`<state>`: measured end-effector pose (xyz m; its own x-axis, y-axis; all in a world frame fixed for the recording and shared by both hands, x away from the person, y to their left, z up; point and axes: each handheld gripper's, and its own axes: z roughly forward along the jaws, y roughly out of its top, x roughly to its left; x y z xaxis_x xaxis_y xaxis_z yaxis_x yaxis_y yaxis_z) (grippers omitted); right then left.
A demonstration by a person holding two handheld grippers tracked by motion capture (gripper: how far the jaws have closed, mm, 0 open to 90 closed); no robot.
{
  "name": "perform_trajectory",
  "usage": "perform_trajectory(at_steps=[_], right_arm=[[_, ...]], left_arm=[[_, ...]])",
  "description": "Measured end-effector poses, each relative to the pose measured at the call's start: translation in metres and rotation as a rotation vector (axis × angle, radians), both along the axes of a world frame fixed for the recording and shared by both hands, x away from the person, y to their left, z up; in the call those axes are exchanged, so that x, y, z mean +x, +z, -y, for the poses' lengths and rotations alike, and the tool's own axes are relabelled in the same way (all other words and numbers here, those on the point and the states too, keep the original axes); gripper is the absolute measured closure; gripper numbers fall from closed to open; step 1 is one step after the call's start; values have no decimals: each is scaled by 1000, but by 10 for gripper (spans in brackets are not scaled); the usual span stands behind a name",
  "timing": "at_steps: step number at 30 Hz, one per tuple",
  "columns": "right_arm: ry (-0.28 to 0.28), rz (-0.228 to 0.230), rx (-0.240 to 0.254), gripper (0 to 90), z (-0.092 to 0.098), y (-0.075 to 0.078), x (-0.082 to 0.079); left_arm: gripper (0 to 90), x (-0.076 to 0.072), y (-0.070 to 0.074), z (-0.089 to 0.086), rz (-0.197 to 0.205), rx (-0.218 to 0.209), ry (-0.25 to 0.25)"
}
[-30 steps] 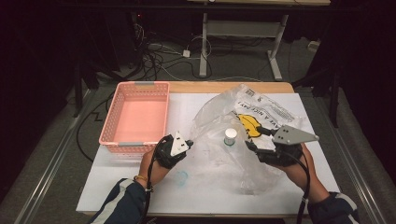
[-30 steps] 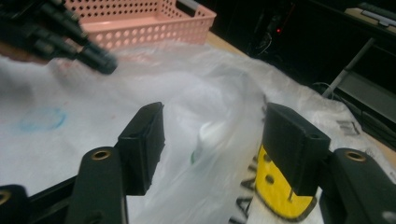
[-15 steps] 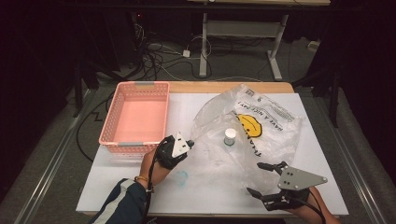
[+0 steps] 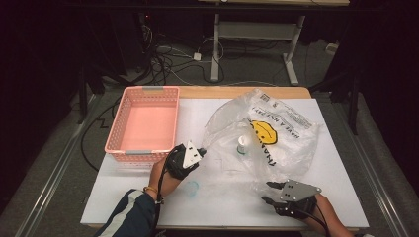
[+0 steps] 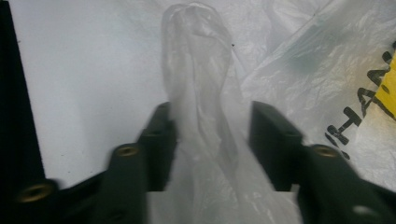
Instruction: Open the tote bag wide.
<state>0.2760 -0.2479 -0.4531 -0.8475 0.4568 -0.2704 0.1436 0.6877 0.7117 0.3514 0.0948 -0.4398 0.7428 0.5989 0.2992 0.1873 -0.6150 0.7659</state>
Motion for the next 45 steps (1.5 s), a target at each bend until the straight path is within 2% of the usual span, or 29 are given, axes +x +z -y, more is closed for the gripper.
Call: perform_trajectory(at_steps=[5,9,14,19,21,26,28,35,40,45], right_arm=[[-16,25,10,821,4,3,3],[-30,66,48,874,7,11,4],[-51,129,83,890,7,20,9],[-80,178,128,894,9,32,16],[-76,186,140,894,10,35,18],[-68,205,150,894,6,41,19],[-57,214,155,895,4,44,19],[-45,284,200,896,1,67,17],[-59,326,243,897,8,84,20],[-79,368,266,897,15,98,24]], left_arm=[[838,0,0,0,6,4,2],[838,0,5,-5,23,-21,17],[840,0,9,-6,41,-38,17],[842,-8,18,-14,59,-66,20],[842,-12,21,-20,59,-86,29],[842,-18,20,-34,55,-78,62],[842,-19,21,-40,55,-88,75],[841,-26,39,-47,101,-132,87],[841,-31,53,-50,136,-156,86],[841,-35,68,-55,168,-189,89]])
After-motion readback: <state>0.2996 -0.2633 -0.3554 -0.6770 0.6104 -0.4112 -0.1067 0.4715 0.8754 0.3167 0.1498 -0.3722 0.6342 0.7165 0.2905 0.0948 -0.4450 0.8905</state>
